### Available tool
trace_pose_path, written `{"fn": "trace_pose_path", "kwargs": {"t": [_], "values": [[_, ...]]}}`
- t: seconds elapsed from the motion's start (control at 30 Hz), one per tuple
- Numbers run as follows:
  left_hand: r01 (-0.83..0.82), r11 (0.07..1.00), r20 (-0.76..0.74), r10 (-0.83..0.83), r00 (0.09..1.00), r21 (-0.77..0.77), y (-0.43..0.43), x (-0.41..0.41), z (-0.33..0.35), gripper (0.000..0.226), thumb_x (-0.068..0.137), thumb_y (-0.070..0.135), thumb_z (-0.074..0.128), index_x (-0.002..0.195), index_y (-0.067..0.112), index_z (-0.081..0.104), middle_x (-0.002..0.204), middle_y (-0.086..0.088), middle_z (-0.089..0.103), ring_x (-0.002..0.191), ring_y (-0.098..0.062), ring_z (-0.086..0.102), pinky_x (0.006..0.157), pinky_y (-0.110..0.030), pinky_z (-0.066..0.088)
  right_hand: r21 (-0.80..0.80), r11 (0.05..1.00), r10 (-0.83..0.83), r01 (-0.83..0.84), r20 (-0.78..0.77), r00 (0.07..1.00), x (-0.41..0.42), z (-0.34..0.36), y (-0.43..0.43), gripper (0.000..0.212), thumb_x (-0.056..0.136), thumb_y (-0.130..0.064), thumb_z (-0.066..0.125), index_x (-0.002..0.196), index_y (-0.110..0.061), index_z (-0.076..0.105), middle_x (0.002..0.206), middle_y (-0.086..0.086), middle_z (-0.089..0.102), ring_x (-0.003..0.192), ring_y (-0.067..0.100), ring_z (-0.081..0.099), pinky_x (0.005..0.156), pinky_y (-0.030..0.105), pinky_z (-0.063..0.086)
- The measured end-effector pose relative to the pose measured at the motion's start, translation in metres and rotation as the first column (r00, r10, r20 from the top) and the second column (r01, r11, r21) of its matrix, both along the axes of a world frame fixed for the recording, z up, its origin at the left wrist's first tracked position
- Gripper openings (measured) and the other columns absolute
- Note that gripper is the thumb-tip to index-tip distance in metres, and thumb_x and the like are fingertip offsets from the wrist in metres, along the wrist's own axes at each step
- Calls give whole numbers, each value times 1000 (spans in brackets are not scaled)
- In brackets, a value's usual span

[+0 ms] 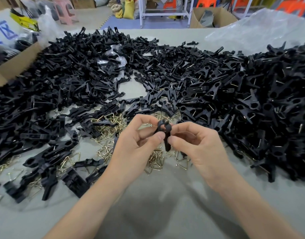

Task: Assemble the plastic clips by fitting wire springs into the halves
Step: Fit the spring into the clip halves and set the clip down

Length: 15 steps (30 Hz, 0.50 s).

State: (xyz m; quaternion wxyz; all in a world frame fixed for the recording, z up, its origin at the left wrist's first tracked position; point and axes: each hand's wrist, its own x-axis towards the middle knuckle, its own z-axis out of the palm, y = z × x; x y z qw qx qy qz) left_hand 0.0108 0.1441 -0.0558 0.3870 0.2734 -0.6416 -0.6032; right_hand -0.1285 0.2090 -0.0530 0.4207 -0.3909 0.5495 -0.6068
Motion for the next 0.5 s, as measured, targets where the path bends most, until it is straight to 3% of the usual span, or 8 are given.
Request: {"fn": "trace_pose_path", "kwargs": {"t": [0.17, 0.27, 0.33, 0.5], "values": [[-5, 1000, -3, 5, 1000, -31, -1, -1, 1, 19, 89, -6, 58, 95, 13, 54, 100, 6, 74, 90, -8, 67, 81, -19, 52, -20, 999, 47, -49, -68, 997, 0, 2, 1, 15, 76, 1, 73, 87, -4, 64, 83, 5, 70, 75, 16, 65, 71, 26, 55], [-23, 999, 5, 24, 1000, -43, -2, 0, 1, 21, 85, -7, 62, 93, 13, 58, 83, 12, 71, 68, 2, 59, 68, -10, 47, -48, 998, 45, -51, -117, 992, 2, 3, 1, 21, 75, 5, 73, 84, -8, 61, 78, 7, 66, 74, 16, 64, 71, 25, 54], [-38, 999, 9, 38, 999, -12, -3, 0, -1, 23, 84, -4, 66, 91, 17, 61, 71, 13, 67, 62, 3, 53, 62, -9, 44, -57, 998, 0, -9, -156, 988, 2, 1, 1, 18, 77, 6, 71, 85, -8, 63, 80, 9, 68, 73, 16, 63, 67, 24, 53], [-71, 997, 0, 71, 997, 21, -5, 1, -3, 19, 73, 20, 72, 84, 35, 69, 77, 12, 67, 75, -4, 57, 71, -14, 48, -53, 999, -4, -1, -82, 997, 0, 1, 1, 13, 83, 5, 64, 87, -7, 67, 78, 5, 69, 70, 12, 63, 66, 22, 54]]}}
